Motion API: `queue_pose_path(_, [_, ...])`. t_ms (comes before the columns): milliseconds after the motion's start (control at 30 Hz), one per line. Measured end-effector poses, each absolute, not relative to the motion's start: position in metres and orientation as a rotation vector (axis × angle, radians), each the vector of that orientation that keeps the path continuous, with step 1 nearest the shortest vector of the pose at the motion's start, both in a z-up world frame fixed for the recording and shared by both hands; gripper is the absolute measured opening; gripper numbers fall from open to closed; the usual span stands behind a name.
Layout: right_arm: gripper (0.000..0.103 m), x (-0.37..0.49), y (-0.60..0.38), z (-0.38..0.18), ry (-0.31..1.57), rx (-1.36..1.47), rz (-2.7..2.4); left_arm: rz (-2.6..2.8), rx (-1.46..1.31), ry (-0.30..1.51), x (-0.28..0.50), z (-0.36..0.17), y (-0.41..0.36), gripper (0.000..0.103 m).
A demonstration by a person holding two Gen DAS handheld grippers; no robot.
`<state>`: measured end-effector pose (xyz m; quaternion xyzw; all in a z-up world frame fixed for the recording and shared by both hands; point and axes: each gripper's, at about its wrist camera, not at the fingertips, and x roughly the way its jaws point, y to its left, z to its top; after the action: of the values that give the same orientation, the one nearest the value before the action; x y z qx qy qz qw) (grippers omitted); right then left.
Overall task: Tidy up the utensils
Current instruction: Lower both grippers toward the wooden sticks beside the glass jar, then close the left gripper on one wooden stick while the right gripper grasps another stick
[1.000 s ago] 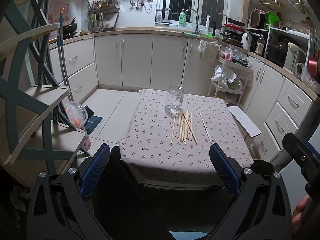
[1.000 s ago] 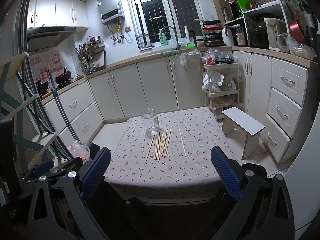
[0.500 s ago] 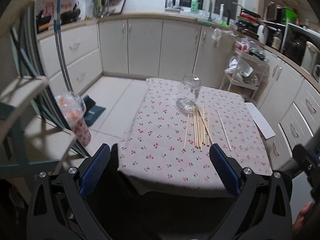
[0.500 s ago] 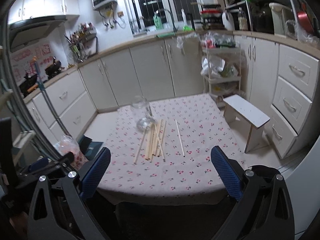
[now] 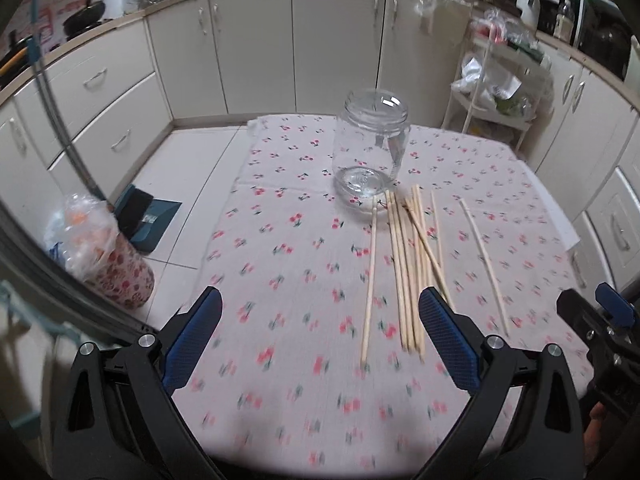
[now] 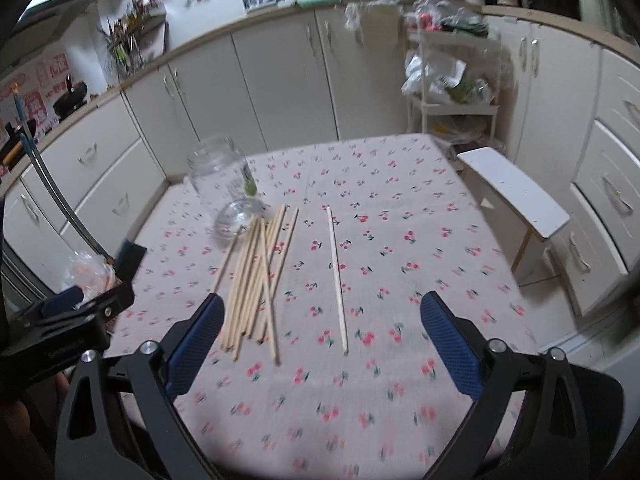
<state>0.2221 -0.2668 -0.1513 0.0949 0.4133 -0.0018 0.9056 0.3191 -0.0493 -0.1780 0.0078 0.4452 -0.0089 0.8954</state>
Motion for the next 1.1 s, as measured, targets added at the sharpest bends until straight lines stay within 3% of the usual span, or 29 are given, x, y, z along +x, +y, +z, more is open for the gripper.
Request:
queue_pose_path(133, [0.068, 0.261, -0.267, -0.177, 0.915, 0.178, 0.024, -0.04, 0.044, 0.959, 0.366, -0.208, -0.066, 0.093])
queue_pose_path(267, [0.061, 0.293, -0.267, -0.194, 0.945, 0.165, 0.046, -0.049, 0.066, 0.979, 0.398, -0.229, -0.077, 0.089])
queue_pose_path(333, [0.051, 0.308, -0.268, -0.203, 0.965, 0.158, 0.05, -0.058, 0.059, 1.002, 0.413, -0.241, -0.082, 0.081])
queue_pose_path(433, [0.044, 0.324, -0.268, -0.213, 0.983, 0.144, 0.058, -0.071, 0.048, 1.032, 0.431, -0.256, -0.086, 0.072])
queue_pose_path(600, [0.034, 0.342, -0.263, -0.227, 1.007, 0.099, 0.067, -0.095, 0.06, 1.042, 0.447, -0.272, -0.092, 0.068])
queue_pose_path(700, [0.022, 0.348, -0.262, -0.233, 1.01, 0.089, 0.084, -0.104, 0.092, 1.025, 0.45, -0.277, -0.096, 0.064])
queue_pose_path(800, [0.007, 0.349, -0.264, -0.235, 0.999, 0.081, 0.093, -0.109, 0.089, 1.01, 0.453, -0.276, -0.097, 0.051])
queue_pose_path(867, [0.006, 0.349, -0.268, -0.236, 0.999, 0.103, 0.103, -0.129, 0.093, 1.002, 0.455, -0.274, -0.1, 0.034])
queue_pose_path(933, [0.006, 0.347, -0.27, -0.234, 1.001, 0.109, 0.106, -0.143, 0.102, 1.006, 0.455, -0.273, -0.101, 0.008])
queue_pose_path(1100, [0.006, 0.344, -0.27, -0.232, 1.022, 0.107, 0.112, -0.168, 0.085, 1.025, 0.45, -0.27, -0.097, 0.005])
